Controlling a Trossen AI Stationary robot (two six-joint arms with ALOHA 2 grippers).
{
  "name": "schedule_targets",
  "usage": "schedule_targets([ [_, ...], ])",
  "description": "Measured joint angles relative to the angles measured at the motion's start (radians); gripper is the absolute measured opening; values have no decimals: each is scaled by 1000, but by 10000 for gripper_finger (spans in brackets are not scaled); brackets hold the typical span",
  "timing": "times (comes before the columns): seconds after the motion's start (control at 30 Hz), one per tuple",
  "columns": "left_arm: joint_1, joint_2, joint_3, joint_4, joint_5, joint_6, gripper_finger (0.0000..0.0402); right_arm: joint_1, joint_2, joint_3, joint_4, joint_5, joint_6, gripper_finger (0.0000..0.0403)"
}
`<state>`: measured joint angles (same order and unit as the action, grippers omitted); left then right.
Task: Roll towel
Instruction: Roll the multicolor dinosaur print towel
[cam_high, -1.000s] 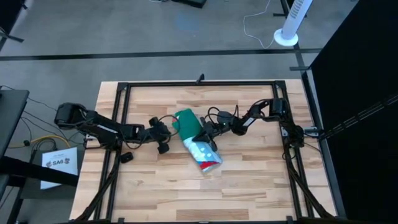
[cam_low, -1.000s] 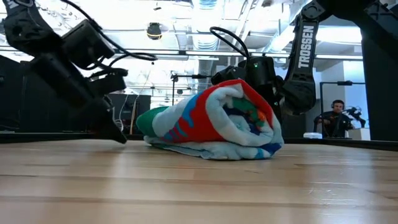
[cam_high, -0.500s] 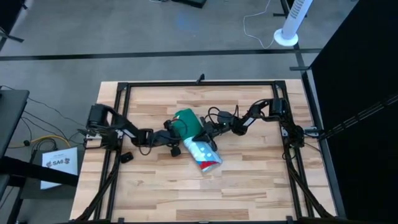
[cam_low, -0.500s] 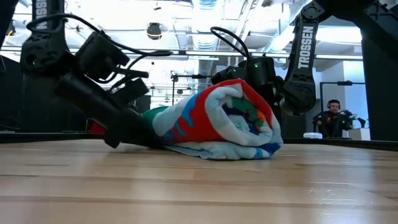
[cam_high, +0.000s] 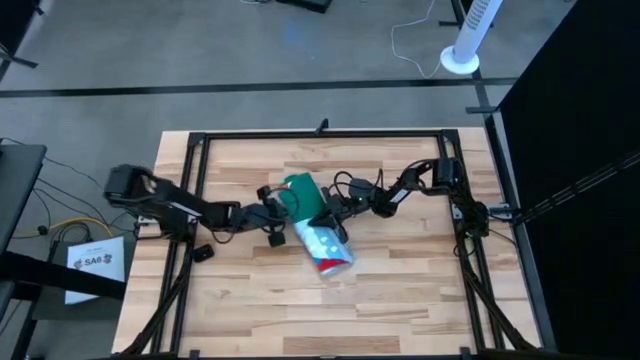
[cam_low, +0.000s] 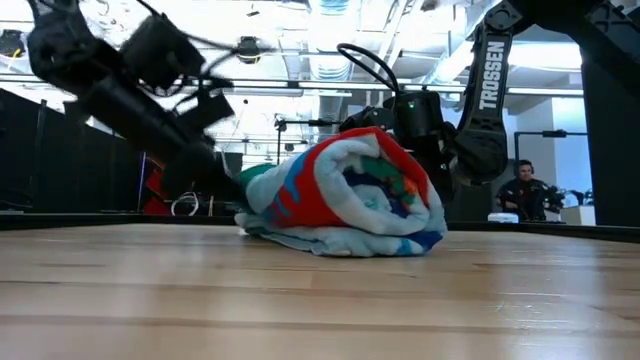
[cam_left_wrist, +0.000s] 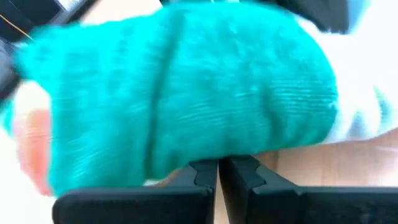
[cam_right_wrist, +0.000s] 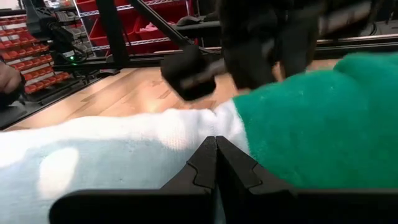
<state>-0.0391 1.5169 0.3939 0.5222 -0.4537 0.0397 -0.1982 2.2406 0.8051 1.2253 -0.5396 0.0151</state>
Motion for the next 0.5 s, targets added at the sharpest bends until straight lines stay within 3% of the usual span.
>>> schedule_targets([
  [0.2,5,-139,0,-17,-20,98,0,-1,0,0,-2,-2,4,0],
  [0.5,28,-77,-17,-62,-22,27,0,-1,0,0,-2,-4,11,0],
])
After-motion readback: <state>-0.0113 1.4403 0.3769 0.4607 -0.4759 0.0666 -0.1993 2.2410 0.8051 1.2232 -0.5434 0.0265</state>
